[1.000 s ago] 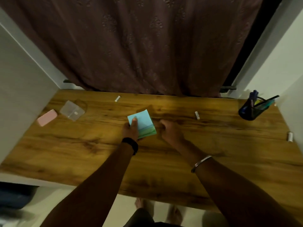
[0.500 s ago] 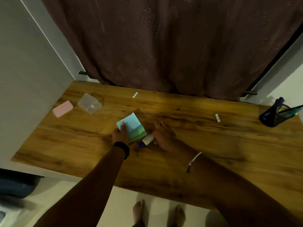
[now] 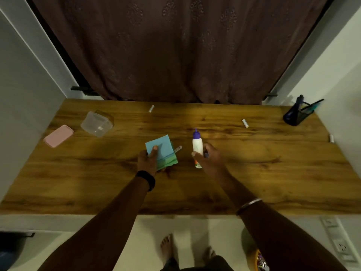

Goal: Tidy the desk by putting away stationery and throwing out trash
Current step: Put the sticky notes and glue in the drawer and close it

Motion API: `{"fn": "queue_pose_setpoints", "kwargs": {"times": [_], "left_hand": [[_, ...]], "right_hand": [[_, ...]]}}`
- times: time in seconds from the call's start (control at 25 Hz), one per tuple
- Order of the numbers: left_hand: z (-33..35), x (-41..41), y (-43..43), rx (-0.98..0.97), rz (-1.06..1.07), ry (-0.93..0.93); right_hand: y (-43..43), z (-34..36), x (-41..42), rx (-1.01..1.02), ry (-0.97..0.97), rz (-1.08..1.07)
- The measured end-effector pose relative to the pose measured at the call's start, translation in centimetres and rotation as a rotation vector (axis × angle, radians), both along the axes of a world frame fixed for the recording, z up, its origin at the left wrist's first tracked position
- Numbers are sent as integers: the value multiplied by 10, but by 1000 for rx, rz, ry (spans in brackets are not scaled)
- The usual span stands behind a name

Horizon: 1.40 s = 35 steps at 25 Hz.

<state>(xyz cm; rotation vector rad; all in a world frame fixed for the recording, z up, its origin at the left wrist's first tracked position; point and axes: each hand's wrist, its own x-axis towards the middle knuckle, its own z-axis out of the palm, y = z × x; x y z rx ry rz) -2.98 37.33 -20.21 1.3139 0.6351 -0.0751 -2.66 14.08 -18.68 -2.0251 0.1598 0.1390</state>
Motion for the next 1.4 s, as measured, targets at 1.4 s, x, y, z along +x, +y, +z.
{"fn": "queue_pose_setpoints", "kwargs": {"times": [1.4], "left_hand": [[-119,-243,21,-574,63,432]], "right_hand": [[28,-79,-310,614,445,-64]]}}
